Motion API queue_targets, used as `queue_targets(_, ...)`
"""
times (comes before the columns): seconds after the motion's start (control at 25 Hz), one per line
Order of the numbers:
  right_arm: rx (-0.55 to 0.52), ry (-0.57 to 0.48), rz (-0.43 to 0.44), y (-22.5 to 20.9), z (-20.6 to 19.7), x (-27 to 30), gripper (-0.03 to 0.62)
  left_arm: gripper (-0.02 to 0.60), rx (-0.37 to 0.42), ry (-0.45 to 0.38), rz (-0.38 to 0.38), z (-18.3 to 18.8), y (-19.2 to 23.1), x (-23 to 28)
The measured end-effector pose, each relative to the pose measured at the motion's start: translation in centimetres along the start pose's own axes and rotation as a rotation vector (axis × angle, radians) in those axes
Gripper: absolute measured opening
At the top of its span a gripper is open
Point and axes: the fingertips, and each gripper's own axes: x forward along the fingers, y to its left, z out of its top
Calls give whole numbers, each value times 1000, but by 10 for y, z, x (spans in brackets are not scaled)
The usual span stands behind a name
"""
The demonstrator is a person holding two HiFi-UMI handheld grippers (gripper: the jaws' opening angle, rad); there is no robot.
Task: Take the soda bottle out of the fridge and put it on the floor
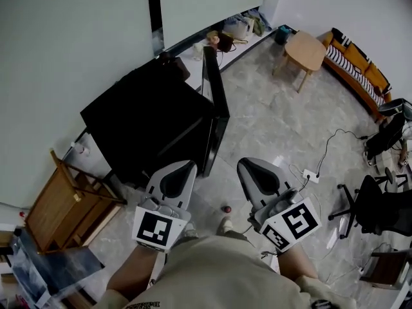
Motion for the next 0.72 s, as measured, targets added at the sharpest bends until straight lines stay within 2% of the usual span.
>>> queue_targets(0.2,-102,-64,23,18,41,-6,5,8,95,-35,22,25,10,-18)
queue_targets(0.36,-120,-113,11,27,59,-12,5,8,152,-56,18,42,10,-33)
queue_targets(0.48,-126,-132,23,33,67,-16,0,8,164,-76,15,54,8,-39)
queue_targets(0.72,-149,-125,37,43,70,-18,0,8,140,-89,19,63,7,-47)
